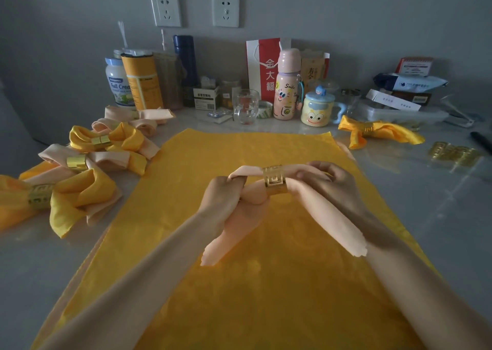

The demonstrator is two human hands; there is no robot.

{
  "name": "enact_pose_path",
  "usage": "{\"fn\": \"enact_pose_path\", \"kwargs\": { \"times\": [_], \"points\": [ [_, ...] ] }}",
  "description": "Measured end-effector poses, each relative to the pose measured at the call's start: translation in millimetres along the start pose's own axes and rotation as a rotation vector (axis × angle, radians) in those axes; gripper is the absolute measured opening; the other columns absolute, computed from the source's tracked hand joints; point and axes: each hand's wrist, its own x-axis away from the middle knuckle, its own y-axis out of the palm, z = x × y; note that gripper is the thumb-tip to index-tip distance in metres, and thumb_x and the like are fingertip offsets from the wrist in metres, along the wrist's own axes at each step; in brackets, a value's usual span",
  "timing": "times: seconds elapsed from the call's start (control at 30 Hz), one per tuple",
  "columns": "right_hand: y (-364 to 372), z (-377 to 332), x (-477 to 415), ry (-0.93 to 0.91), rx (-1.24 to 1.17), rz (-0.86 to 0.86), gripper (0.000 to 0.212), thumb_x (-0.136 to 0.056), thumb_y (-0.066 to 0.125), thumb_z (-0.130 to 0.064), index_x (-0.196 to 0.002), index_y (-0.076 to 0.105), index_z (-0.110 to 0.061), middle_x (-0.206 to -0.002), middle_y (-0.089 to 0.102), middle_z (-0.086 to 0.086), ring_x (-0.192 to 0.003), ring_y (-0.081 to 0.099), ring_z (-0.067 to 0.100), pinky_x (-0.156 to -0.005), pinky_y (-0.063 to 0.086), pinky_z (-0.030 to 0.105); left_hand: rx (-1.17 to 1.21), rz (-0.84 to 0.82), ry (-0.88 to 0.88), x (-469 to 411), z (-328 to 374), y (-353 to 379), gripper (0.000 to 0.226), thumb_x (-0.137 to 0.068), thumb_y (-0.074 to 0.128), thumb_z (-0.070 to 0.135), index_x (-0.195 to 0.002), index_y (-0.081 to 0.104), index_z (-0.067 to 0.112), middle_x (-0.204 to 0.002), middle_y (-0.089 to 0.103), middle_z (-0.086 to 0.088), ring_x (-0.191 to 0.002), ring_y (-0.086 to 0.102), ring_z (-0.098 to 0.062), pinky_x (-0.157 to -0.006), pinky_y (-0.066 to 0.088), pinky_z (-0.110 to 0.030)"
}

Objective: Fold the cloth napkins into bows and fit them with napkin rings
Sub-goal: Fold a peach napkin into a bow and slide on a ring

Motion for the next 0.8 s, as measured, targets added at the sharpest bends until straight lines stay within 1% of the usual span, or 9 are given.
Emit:
{"fn": "enact_pose_path", "kwargs": {
  "times": [0.13,0.27,0.37,0.43,0.5,0.57,0.63,0.7,0.8],
  "points": [
    [0,4,2,-0.021,0.084,0.009,0.039,-0.081,0.071,-0.032,-0.113,0.06,-0.012,-0.095,0.066,0.0,-0.067,0.062,0.009,-0.044,0.045,0.013,-0.062,0.009,0.035,5,1,1,0.027,-0.091,0.042,0.03,-0.072,0.047,0.012,-0.061,0.037,-0.003,-0.059,0.033,-0.019,-0.057,0.024,-0.03],
    [-3,-1,4,0.257,-0.023,-0.184,0.051,-0.071,0.068,-0.047,-0.098,0.067,-0.005,-0.069,0.068,0.005,-0.049,0.062,0.008,-0.043,0.044,0.018,-0.087,0.107,0.126,3,4,-2,0.033,-0.091,0.041,0.025,-0.06,0.038,0.013,-0.053,0.033,0.001,-0.051,0.029,-0.015,-0.049,0.021,-0.025],
    [1,-1,11,0.512,-0.322,-0.372,0.039,-0.069,0.068,-0.036,-0.095,0.067,-0.006,-0.079,0.068,0.012,-0.059,0.064,0.016,-0.059,0.052,0.026,-0.099,0.142,0.176,2,3,-4,0.034,-0.091,0.042,0.024,-0.06,0.035,0.014,-0.054,0.034,0.002,-0.051,0.03,-0.015,-0.048,0.022,-0.025],
    [6,1,13,0.516,-0.372,-0.434,0.028,-0.079,0.063,-0.03,-0.093,0.062,-0.006,-0.073,0.065,0.009,-0.047,0.054,0.009,-0.047,0.047,0.02,-0.076,0.131,0.154,2,2,-2,0.029,-0.092,0.042,0.025,-0.067,0.045,0.011,-0.06,0.044,-0.001,-0.056,0.04,-0.018,-0.052,0.033,-0.027],
    [9,2,14,0.463,-0.339,-0.445,0.028,-0.084,0.061,-0.03,-0.091,0.061,-0.002,-0.059,0.054,0.001,-0.034,0.037,0.004,-0.032,0.031,0.015,0.017,0.1,0.084,3,2,-2,0.028,-0.092,0.042,0.027,-0.086,0.058,0.006,-0.075,0.061,-0.007,-0.067,0.059,-0.023,-0.063,0.05,-0.035],
    [11,3,15,0.309,-0.151,-0.348,0.035,-0.091,0.058,-0.032,-0.091,0.064,0.002,-0.051,0.045,-0.002,-0.033,0.031,0.005,-0.033,0.025,0.017,0.157,0.045,-0.011,5,4,-3,0.03,-0.094,0.042,0.027,-0.103,0.061,0.007,-0.093,0.069,-0.012,-0.076,0.068,-0.027,-0.072,0.057,-0.039],
    [18,7,21,0.015,0.136,-0.195,0.041,-0.096,0.049,-0.035,-0.082,0.064,0.0,-0.048,0.043,-0.003,-0.035,0.034,0.006,-0.038,0.026,0.02,0.331,-0.014,-0.088,10,9,-2,0.029,-0.096,0.041,0.02,-0.11,0.059,0.002,-0.102,0.067,-0.018,-0.076,0.067,-0.028,-0.061,0.057,-0.034],
    [27,9,30,-0.292,0.426,-0.09,0.049,-0.098,0.033,-0.046,-0.073,0.055,-0.011,-0.054,0.049,-0.005,-0.044,0.045,0.007,-0.046,0.031,0.023,0.477,-0.032,-0.127,18,14,1,0.027,-0.097,0.039,0.014,-0.11,0.057,-0.001,-0.102,0.065,-0.019,-0.074,0.065,-0.026,-0.049,0.055,-0.029],
    [36,12,37,-0.323,0.659,-0.143,0.07,-0.081,0.014,-0.078,-0.085,0.052,-0.019,-0.08,0.059,-0.004,-0.076,0.057,0.015,-0.063,0.042,0.033,0.417,0.014,-0.081,25,11,8,0.025,-0.096,0.043,0.016,-0.105,0.061,0.002,-0.094,0.068,-0.013,-0.075,0.067,-0.023,-0.057,0.056,-0.029]
  ]
}}
